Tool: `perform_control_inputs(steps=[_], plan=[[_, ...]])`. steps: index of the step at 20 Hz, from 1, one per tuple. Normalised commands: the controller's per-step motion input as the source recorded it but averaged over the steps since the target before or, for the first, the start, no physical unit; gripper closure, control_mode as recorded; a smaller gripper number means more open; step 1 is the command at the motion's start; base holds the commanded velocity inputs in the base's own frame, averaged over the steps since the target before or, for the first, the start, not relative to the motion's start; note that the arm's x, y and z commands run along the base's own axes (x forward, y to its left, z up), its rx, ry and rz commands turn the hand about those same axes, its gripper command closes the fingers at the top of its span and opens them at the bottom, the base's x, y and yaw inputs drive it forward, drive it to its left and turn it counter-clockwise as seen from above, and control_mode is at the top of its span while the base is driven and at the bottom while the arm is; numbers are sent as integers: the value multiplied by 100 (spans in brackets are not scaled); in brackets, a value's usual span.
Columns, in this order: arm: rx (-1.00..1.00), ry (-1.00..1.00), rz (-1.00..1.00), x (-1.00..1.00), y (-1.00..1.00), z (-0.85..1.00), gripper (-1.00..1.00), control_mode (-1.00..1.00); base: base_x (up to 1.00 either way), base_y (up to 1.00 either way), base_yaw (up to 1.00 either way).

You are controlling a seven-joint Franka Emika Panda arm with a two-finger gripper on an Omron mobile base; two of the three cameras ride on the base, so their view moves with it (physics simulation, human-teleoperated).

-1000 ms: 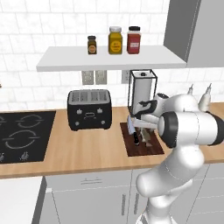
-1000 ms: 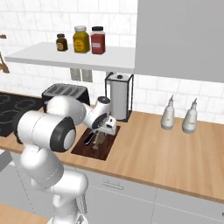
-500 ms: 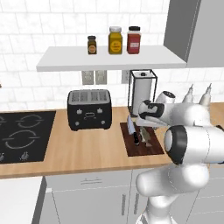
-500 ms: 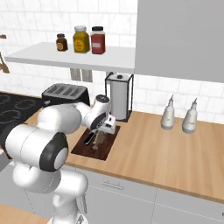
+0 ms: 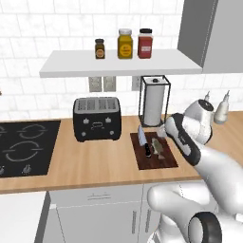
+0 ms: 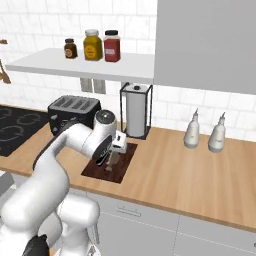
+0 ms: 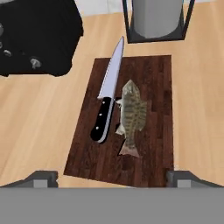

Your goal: Pick up the knife from the drawer and place it on the cutting board. Then place the meat from the plate to the cutting board.

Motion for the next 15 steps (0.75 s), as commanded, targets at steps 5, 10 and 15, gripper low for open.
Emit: perform_control_inputs(steps=[5, 10, 15], plan=[[-9, -11, 4, -93, 11, 99, -100, -100, 0, 0, 0], [-12, -21, 0, -96, 13, 100, -100, -100, 0, 0, 0], [-13, -21, 0, -82, 14, 94, -100, -100, 0, 0, 0]])
